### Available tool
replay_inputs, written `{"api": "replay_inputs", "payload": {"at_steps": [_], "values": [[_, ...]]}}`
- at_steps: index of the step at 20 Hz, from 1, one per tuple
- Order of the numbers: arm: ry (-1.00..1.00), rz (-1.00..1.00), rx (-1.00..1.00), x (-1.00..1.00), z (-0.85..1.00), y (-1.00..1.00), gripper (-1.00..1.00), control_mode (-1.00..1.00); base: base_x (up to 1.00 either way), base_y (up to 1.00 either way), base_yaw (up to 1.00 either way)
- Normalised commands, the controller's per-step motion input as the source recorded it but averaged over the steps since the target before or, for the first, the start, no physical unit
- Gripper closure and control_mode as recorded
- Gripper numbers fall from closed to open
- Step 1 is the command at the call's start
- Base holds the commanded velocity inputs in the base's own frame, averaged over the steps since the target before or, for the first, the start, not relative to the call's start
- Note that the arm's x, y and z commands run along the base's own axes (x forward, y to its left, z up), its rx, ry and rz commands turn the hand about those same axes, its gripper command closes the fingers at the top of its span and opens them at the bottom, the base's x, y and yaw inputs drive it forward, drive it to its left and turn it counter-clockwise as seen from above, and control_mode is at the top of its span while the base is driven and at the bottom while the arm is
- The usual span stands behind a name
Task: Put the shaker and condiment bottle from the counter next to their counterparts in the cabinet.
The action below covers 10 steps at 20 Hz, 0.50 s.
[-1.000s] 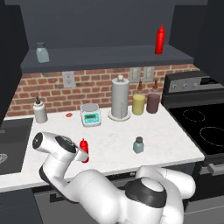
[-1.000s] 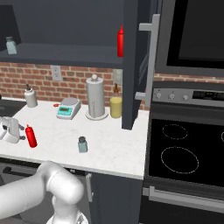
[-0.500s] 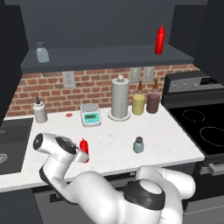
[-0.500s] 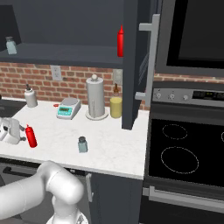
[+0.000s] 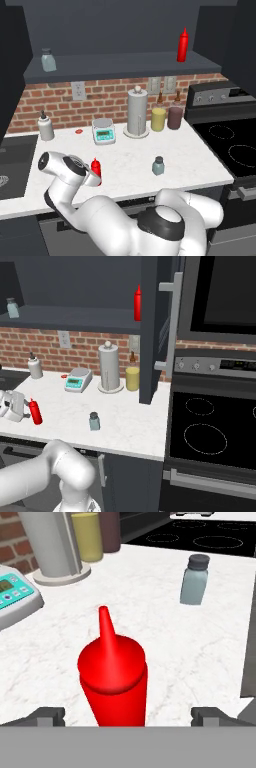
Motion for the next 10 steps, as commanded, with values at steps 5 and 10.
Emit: {"api": "replay_inputs", "payload": {"at_steps": [5, 10], "values": [[0.0, -0.04, 0.0, 0.02, 0.0, -0.02, -1.0, -1.0, 0.0, 0.0, 0.0], [0.0, 0.0, 0.0, 0.0, 0.0, -0.09, -1.0, -1.0, 0.0, 0.0, 0.0]]}}
